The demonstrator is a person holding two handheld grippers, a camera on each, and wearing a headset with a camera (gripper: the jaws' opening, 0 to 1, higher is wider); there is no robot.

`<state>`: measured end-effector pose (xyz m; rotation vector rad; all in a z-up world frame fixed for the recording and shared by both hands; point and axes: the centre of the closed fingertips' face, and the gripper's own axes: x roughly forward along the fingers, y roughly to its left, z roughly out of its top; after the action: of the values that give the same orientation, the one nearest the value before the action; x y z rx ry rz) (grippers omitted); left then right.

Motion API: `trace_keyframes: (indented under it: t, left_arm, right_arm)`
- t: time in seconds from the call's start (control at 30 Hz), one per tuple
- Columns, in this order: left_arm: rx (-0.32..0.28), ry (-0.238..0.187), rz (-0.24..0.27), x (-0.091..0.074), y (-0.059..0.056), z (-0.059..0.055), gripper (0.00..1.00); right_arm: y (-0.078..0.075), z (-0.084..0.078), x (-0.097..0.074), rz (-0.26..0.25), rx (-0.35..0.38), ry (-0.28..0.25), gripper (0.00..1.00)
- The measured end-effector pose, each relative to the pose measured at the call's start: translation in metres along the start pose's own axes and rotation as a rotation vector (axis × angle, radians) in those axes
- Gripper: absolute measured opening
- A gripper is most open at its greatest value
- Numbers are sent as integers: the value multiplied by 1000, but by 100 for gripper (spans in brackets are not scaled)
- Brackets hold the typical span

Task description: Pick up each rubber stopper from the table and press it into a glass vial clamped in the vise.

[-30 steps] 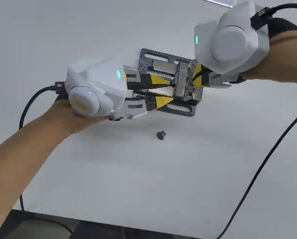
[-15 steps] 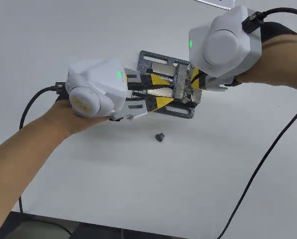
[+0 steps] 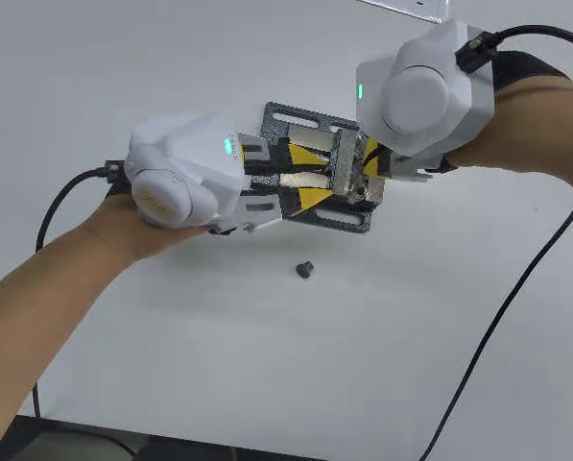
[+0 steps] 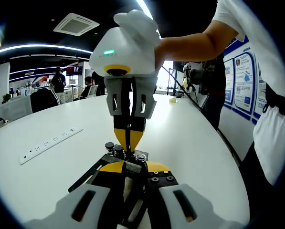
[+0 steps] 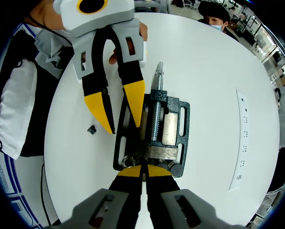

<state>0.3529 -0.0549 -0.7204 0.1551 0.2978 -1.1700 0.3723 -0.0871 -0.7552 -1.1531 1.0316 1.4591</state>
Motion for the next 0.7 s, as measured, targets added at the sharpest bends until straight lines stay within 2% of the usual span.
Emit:
trace_keyframes:
  t: [0.23,0.7]
  left_arm:
    - [-2,1,5,0,3,-1,11]
    - [1,1,11,-6,2,1,11]
  right_arm:
    - [-1,1,0,0,11,0,2]
    - [1,1,1,-23,19,18,1]
